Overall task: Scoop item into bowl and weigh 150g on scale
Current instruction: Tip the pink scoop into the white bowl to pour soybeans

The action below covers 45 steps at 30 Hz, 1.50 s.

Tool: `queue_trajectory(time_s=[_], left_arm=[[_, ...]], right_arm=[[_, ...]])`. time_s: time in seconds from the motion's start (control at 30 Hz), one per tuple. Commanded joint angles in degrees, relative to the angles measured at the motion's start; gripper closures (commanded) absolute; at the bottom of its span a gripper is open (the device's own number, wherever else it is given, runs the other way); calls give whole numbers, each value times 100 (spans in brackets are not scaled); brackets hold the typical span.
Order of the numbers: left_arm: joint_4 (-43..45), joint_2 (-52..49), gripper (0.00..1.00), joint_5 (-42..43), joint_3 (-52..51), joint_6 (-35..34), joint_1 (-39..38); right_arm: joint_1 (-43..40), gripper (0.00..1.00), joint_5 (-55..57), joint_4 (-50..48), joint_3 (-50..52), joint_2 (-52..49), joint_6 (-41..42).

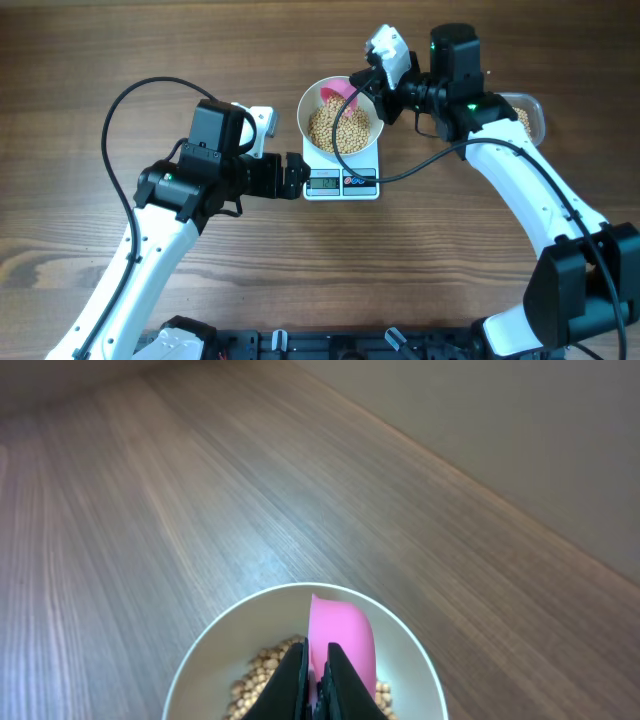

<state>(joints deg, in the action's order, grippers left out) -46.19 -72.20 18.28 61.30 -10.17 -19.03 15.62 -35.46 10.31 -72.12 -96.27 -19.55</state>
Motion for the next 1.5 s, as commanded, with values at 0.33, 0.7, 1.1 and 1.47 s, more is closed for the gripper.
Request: queue_trajectory(time_s=[0.33, 0.7, 1.1, 1.47], left_arm=[[15, -13, 0, 70, -39, 90, -24], [15, -13, 0, 70, -39, 90, -24], [15, -13, 0, 70, -39, 90, -24], [15, -13, 0, 70, -39, 90, -24]], right_arm=[[236, 96, 649, 114, -31, 693, -299], [562, 96, 820, 522, -31, 739, -907], [671, 96, 1019, 516, -31, 922, -946], [671, 96, 1110, 518, -31, 1019, -1032]])
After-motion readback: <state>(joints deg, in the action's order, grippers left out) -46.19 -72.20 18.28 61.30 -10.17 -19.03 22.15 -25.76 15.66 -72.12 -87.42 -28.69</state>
